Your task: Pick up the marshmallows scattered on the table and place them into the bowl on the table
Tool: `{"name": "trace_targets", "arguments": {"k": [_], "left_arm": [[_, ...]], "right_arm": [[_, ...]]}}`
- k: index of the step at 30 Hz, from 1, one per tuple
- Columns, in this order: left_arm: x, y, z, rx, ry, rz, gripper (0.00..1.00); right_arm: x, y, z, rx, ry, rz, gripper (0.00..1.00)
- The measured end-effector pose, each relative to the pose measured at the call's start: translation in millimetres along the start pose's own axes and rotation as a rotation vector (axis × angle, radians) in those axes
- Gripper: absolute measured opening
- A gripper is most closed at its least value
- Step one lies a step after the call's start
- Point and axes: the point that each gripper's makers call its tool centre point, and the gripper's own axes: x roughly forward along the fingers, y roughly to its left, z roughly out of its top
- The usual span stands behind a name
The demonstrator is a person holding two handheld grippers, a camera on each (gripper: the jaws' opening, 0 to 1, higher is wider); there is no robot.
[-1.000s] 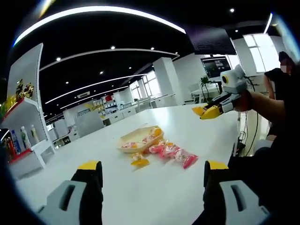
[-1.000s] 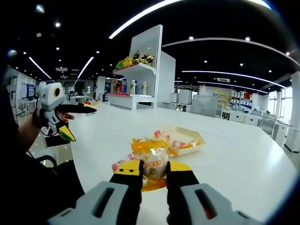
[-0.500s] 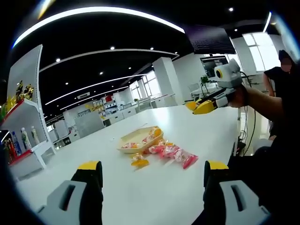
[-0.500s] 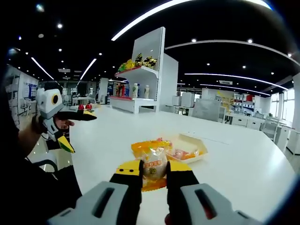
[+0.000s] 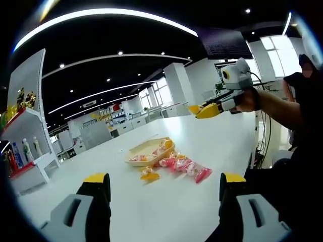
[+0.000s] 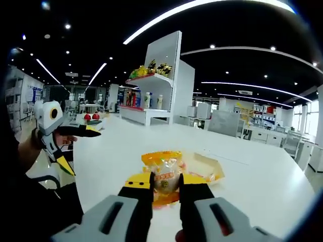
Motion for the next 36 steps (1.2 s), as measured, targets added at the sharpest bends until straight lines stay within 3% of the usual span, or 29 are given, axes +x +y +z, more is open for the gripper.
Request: {"name": "trace_targets", "arguments": {"k": [24,36], "left_arm": [[-1.9,-0.2,0.7,0.006,-0.007,-0.002,0.88],[-2.6,0.7,-1.1,0.003,-0.004,-0.003,0.88]], "right_arm": [[52.2,-2.1,47.3,-0.025,-0.001,0.032,0.17],[89.8,-15.1,56.0,-0.043,0.028,0.017,0.17]]}}
